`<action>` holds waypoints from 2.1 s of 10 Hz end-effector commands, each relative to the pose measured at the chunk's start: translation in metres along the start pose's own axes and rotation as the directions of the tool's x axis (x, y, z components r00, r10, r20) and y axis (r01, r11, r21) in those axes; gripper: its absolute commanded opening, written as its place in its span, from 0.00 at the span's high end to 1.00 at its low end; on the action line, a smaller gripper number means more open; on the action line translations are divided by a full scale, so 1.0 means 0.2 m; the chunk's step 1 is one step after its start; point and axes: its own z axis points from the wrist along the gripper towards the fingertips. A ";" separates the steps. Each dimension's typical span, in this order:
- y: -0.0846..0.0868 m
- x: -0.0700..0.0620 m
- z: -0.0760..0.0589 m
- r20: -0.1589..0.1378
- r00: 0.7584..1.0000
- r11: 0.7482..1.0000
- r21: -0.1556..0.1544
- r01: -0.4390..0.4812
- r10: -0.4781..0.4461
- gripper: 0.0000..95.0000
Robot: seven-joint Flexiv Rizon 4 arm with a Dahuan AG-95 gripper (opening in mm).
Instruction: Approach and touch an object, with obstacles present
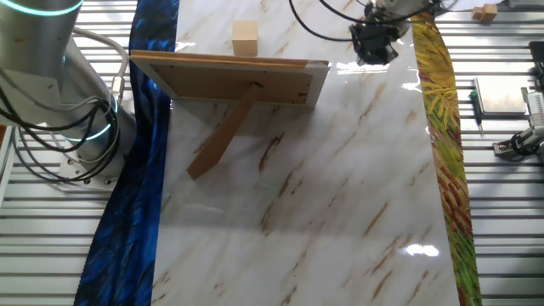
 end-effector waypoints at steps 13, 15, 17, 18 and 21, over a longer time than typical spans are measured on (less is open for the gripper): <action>0.62 0.28 0.16 -0.018 0.998 0.998 0.018 -0.063 0.063 1.00; 0.62 0.28 0.16 -0.002 1.000 0.998 0.058 0.002 -0.001 1.00; 0.62 0.28 0.16 -0.031 0.993 0.991 0.069 0.117 -0.115 1.00; 0.62 0.28 0.16 -0.033 0.992 0.990 0.070 0.125 -0.123 1.00; 0.66 0.32 0.16 -0.022 0.987 0.987 0.024 0.161 -0.160 1.00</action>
